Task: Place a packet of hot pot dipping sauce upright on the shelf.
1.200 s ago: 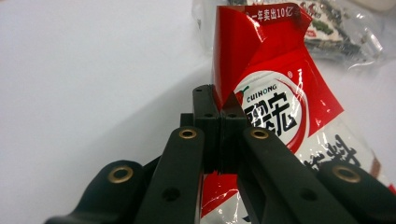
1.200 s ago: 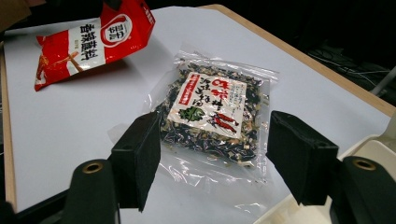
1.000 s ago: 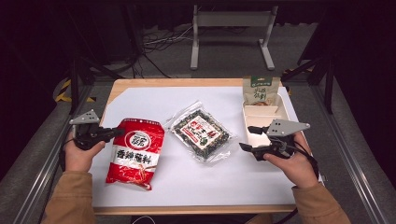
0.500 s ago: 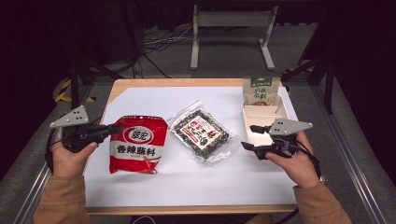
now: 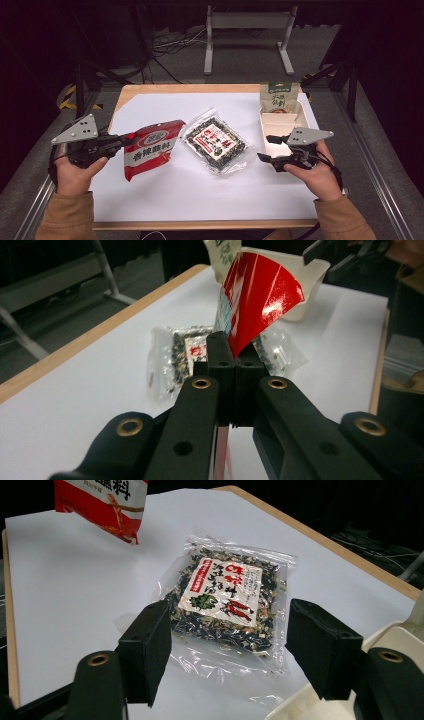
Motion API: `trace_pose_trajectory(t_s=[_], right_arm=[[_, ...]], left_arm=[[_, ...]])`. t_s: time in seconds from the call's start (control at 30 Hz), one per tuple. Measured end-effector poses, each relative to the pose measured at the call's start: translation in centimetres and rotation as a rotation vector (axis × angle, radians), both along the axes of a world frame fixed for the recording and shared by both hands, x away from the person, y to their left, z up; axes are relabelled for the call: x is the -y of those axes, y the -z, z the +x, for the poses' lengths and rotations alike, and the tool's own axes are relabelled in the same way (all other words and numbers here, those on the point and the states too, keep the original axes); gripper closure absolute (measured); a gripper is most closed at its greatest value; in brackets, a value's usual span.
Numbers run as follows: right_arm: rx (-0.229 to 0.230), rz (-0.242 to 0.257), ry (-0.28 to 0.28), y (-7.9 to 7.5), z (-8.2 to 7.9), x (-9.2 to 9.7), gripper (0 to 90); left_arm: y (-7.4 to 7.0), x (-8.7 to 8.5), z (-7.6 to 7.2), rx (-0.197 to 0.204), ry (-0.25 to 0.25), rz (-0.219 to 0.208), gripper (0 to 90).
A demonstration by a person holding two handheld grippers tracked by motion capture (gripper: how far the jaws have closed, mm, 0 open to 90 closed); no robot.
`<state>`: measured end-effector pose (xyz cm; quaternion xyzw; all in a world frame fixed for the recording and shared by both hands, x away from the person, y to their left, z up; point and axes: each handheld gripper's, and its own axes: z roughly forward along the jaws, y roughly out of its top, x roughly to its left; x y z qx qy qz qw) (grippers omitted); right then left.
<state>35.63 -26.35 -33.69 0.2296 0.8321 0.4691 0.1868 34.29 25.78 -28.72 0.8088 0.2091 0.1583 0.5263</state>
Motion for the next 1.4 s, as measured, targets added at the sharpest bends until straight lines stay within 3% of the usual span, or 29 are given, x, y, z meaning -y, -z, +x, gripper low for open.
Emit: trace_pose_trajectory(t_s=[0.33, 0.53, 0.67, 0.87, 1.0, 1.13, 1.27, 1.4], right_arm=[[-0.016, 0.01, -0.047, 0.0, -0.3, -1.2, 34.7], [-0.031, 0.017, -0.106, 0.2, -0.8, -2.9, 34.7], [-0.045, 0.018, -0.142, 0.3, -1.0, -4.0, 34.7], [-0.045, 0.008, -0.196, 0.6, -1.5, -5.9, 34.7], [-0.042, 0.026, -0.227, 0.8, -2.0, -6.9, 36.1], [-0.039, 0.034, -0.25, 1.0, -2.4, -7.6, 38.1], [-0.037, 0.072, -0.27, 1.7, -2.6, -8.5, 40.6], [-0.048, 0.095, -0.285, 2.4, -2.6, -9.1, 41.7]], left_arm=[[-0.9, 2.3, -1.2, 0.037, 0.074, -0.029, 89.2], [-1.2, 4.5, -2.0, 0.072, 0.112, -0.014, 89.2], [-1.1, 5.1, -2.1, 0.066, 0.128, -0.012, 89.2], [-1.1, 6.7, -2.6, 0.057, 0.198, -0.051, 89.2], [-1.2, 7.9, -3.0, 0.067, 0.247, -0.047, 89.2], [-1.1, 8.6, -3.3, 0.048, 0.277, -0.085, 89.2], [-0.9, 9.1, -3.4, 0.037, 0.305, -0.127, 89.2], [-0.8, 9.5, -3.5, 0.052, 0.31, -0.104, 89.2]])
